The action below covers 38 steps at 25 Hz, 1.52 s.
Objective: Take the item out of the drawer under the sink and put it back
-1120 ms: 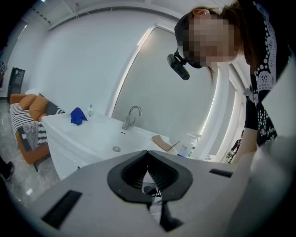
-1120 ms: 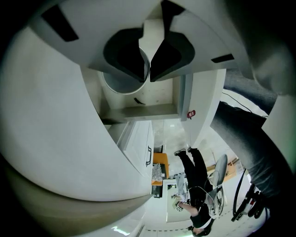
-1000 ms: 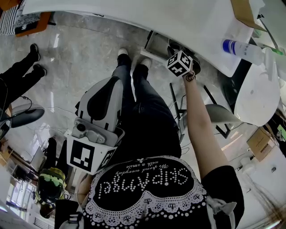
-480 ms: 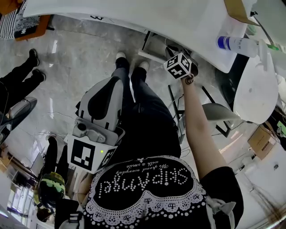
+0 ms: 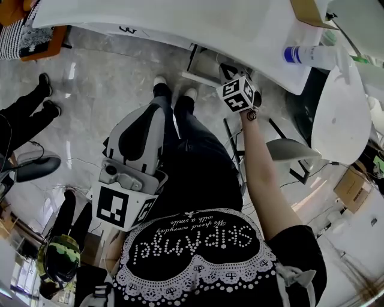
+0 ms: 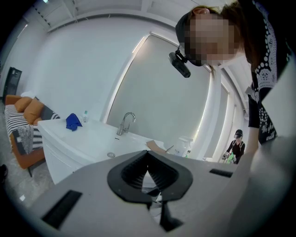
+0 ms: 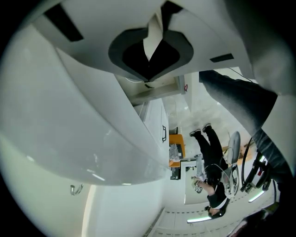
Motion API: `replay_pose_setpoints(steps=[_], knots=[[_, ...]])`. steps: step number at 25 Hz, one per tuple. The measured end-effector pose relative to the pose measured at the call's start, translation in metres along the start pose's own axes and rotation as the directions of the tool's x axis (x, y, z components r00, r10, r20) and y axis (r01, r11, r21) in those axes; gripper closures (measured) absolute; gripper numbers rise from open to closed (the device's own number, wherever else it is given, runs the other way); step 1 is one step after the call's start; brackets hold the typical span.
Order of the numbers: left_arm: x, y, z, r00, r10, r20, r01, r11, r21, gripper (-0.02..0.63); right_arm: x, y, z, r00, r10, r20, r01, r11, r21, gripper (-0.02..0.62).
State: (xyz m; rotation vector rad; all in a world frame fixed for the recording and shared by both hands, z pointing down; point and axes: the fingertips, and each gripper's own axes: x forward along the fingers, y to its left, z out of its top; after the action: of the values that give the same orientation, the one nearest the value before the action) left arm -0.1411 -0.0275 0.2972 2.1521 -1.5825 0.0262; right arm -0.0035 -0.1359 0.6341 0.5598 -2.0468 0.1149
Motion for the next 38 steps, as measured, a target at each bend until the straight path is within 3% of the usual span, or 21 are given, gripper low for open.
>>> replay_pose_setpoints(steps=[11, 19, 26, 38], knots=[[0.001, -0.007, 0.001, 0.999, -0.036, 0.009, 0.036, 0.999, 0.015, 0.603, -0.05, 0.002, 0.036, 0.982, -0.088, 0.168, 0.063, 0.986, 0.151, 0.578], [0.004, -0.009, 0.008, 0.997, -0.061, 0.041, 0.059, 0.997, 0.041, 0.603, -0.098, 0.007, 0.065, 0.946, -0.137, 0.293, 0.069, 0.971, 0.23, 0.578], [0.005, -0.013, 0.017, 0.993, -0.095, 0.065, 0.091, 0.994, 0.058, 0.603, -0.159, -0.001, 0.091, 0.866, -0.255, 0.431, 0.052, 0.902, 0.43, 0.578], [0.013, -0.021, 0.04, 0.98, -0.161, 0.114, 0.152, 0.985, 0.083, 0.603, -0.239, -0.019, 0.124, 0.761, -0.388, 0.52, 0.142, 0.882, 0.45, 0.578]])
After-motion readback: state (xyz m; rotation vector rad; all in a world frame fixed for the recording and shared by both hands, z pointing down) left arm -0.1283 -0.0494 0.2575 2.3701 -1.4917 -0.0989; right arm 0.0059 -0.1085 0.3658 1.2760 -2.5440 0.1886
